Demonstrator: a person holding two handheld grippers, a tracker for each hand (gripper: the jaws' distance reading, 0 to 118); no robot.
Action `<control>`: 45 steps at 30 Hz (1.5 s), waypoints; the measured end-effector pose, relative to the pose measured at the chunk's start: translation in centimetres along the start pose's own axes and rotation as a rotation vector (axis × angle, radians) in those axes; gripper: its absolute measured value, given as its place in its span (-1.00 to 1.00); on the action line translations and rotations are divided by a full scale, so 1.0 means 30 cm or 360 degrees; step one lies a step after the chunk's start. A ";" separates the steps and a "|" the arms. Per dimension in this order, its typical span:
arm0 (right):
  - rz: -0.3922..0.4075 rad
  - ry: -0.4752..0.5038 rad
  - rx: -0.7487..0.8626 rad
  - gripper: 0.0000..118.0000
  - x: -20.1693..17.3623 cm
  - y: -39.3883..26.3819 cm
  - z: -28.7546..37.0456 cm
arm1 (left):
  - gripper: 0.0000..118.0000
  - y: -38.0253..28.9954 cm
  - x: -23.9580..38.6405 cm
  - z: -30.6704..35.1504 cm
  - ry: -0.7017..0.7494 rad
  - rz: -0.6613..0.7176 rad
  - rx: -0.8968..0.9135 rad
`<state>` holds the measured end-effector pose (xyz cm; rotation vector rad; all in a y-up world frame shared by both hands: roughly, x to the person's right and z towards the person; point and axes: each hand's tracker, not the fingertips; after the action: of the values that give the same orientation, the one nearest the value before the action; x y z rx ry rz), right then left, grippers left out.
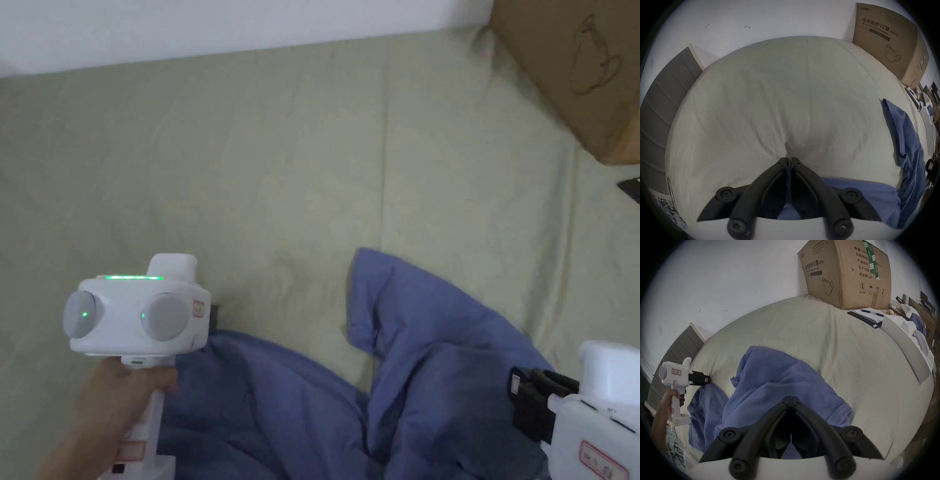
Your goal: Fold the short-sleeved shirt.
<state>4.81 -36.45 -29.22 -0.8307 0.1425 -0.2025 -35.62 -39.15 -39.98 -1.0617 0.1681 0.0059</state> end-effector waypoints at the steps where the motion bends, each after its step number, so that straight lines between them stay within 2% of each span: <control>1: -0.0003 0.0005 0.0005 -1.00 0.008 0.011 0.002 | -0.97 0.006 -0.016 0.003 -0.0053 0.0064 -0.0011; 4: -0.0007 0.0110 -0.0019 -1.00 0.039 0.080 -0.014 | -0.97 0.014 -0.051 0.050 -0.0130 0.0124 -0.0004; 6: 0.0114 0.0214 -0.0096 -1.00 0.048 0.152 -0.063 | -0.97 0.023 -0.071 0.099 -0.0162 0.0136 0.0032; 7: 0.0150 0.0248 -0.0154 -0.80 0.049 0.195 -0.101 | -0.97 0.029 -0.083 0.127 -0.0189 0.0145 0.0051; 8: 0.0169 0.0263 -0.0229 -0.44 0.048 0.230 -0.133 | -0.97 0.025 -0.099 0.149 -0.0209 0.0160 0.0067; 9: 0.0235 0.0253 -0.0304 0.01 0.040 0.267 -0.165 | -0.97 0.025 -0.110 0.179 -0.0225 0.0186 0.0099; 10: 0.0290 0.0274 -0.0314 0.63 0.035 0.291 -0.196 | -0.97 0.024 -0.120 0.206 -0.0241 0.0192 0.0128; 11: 0.0351 0.0286 -0.0347 0.78 0.027 0.314 -0.233 | -0.97 0.024 -0.128 0.230 -0.0246 0.0183 0.0139; 13: 0.0430 0.0219 -0.0347 0.73 0.007 0.351 -0.302 | -0.97 0.016 -0.138 0.288 -0.0237 0.0159 0.0183; 15: 0.0536 0.0220 -0.0436 0.72 -0.004 0.381 -0.379 | -0.97 0.019 -0.150 0.329 -0.0229 0.0139 0.0199; 17: 0.0566 0.0123 -0.0552 0.70 -0.027 0.391 -0.449 | -0.97 0.013 -0.163 0.362 -0.0220 0.0130 0.0217; 18: 0.0579 0.0139 -0.0612 0.65 -0.040 0.384 -0.471 | -0.97 0.010 -0.170 0.379 -0.0227 0.0125 0.0226; 20: 0.0652 0.0251 -0.0721 0.40 -0.056 0.344 -0.525 | -0.97 -0.001 -0.176 0.397 -0.0224 0.0105 0.0245; 21: 0.0716 0.0099 -0.0701 0.41 -0.078 0.321 -0.540 | -0.97 -0.005 -0.177 0.402 -0.0211 0.0095 0.0250; 23: 0.0799 0.0049 -0.0652 0.31 -0.115 0.323 -0.508 | -0.97 -0.016 -0.181 0.407 -0.0188 0.0082 0.0242; 26: 0.0911 0.0039 -0.0672 -0.12 -0.155 0.330 -0.499 | -0.97 -0.032 -0.191 0.403 -0.0178 0.0100 0.0229; 27: 0.0922 0.0069 -0.0670 -0.37 -0.165 0.330 -0.493 | -0.97 -0.040 -0.192 0.406 -0.0170 0.0103 0.0228; 28: 0.0983 0.0027 -0.0646 -0.90 -0.185 0.324 -0.487 | -0.97 -0.047 -0.197 0.405 -0.0163 0.0109 0.0228; 29: 0.1036 -0.0030 -0.0616 -0.99 -0.197 0.319 -0.485 | -0.97 -0.052 -0.200 0.406 -0.0158 0.0109 0.0224; 30: 0.1047 -0.0049 -0.0612 -0.99 -0.203 0.314 -0.485 | -0.97 -0.057 -0.203 0.411 -0.0148 0.0112 0.0218; 32: 0.0963 -0.0005 -0.0627 -0.99 -0.185 0.323 -0.482 | -0.97 -0.066 -0.221 0.429 -0.0144 0.0136 0.0219; 33: 0.0846 0.0024 -0.0619 -0.99 -0.170 0.339 -0.467 | -0.97 -0.071 -0.232 0.446 -0.0143 0.0151 0.0227; 35: 0.0713 0.0076 -0.0586 -0.99 -0.134 0.383 -0.422 | -0.97 -0.076 -0.252 0.485 -0.0140 0.0131 0.0234; 36: 0.0681 0.0093 -0.0559 -0.99 -0.124 0.411 -0.386 | -0.97 -0.076 -0.264 0.511 -0.0115 0.0122 0.0251; 39: 0.0692 0.0049 -0.0366 -0.99 -0.106 0.514 -0.243 | -0.97 -0.069 -0.314 0.603 -0.0076 0.0155 0.0331; 42: 0.0560 0.0121 -0.0194 -0.99 -0.073 0.638 -0.082 | -0.97 -0.056 -0.361 0.719 -0.0063 0.0200 0.0449; 45: 0.0489 0.0165 -0.0029 -0.99 -0.060 0.733 0.095 | -0.97 -0.042 -0.391 0.846 -0.0013 0.0198 0.0564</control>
<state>6.33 -19.54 -43.59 -0.8055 0.3668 0.0452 -43.69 -16.82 -25.16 -0.6968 0.2188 0.0893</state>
